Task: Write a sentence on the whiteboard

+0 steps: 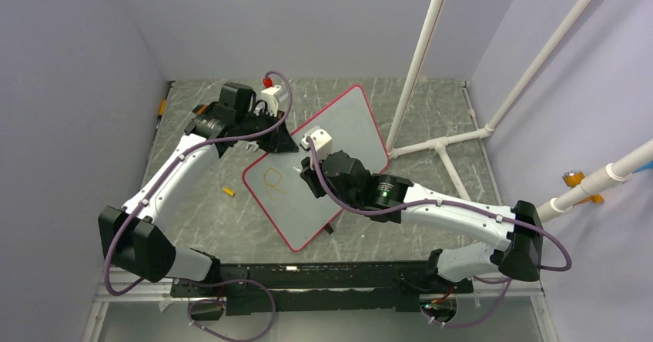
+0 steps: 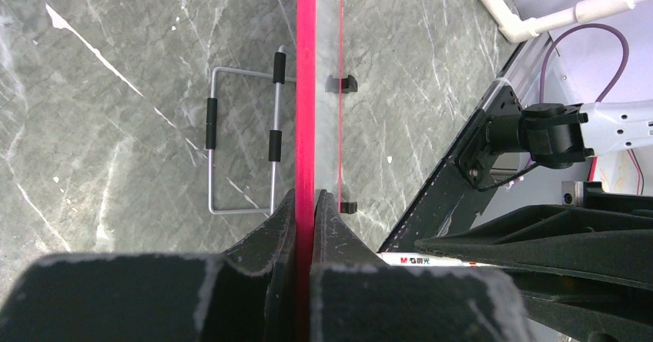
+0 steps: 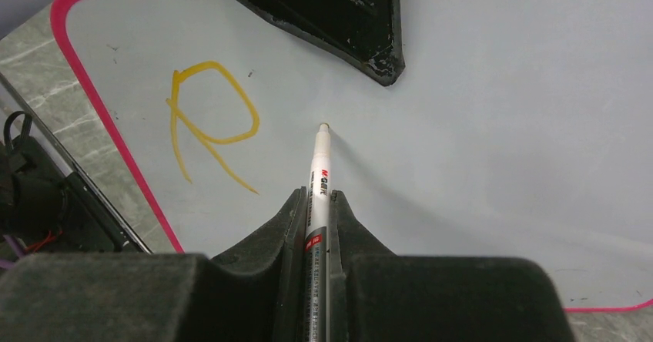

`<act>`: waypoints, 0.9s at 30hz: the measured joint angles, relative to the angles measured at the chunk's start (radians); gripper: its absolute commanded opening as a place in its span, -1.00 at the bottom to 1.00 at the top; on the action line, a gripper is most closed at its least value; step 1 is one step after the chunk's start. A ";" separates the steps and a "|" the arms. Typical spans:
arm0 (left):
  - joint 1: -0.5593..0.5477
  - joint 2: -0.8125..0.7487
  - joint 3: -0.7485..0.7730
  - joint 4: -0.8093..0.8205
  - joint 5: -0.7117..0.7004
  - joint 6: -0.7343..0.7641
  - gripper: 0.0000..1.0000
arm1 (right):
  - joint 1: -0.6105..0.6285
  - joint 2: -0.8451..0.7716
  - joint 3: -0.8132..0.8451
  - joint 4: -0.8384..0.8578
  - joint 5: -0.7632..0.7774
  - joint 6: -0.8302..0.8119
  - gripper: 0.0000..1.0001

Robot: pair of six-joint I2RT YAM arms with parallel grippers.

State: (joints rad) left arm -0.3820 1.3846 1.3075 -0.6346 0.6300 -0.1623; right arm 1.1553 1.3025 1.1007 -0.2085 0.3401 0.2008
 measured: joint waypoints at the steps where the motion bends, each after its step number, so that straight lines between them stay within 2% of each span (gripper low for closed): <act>1: 0.000 0.000 0.000 0.000 0.000 0.000 -1.00 | 0.000 0.000 0.000 0.000 0.002 0.000 -1.00; 27: -0.002 0.000 0.000 -0.001 -0.006 0.001 -1.00 | 0.016 -0.015 -0.048 -0.030 0.003 0.019 -1.00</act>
State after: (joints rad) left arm -0.3836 1.3846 1.3075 -0.6353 0.6239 -0.1612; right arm 1.1709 1.2873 1.0531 -0.2386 0.3431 0.2203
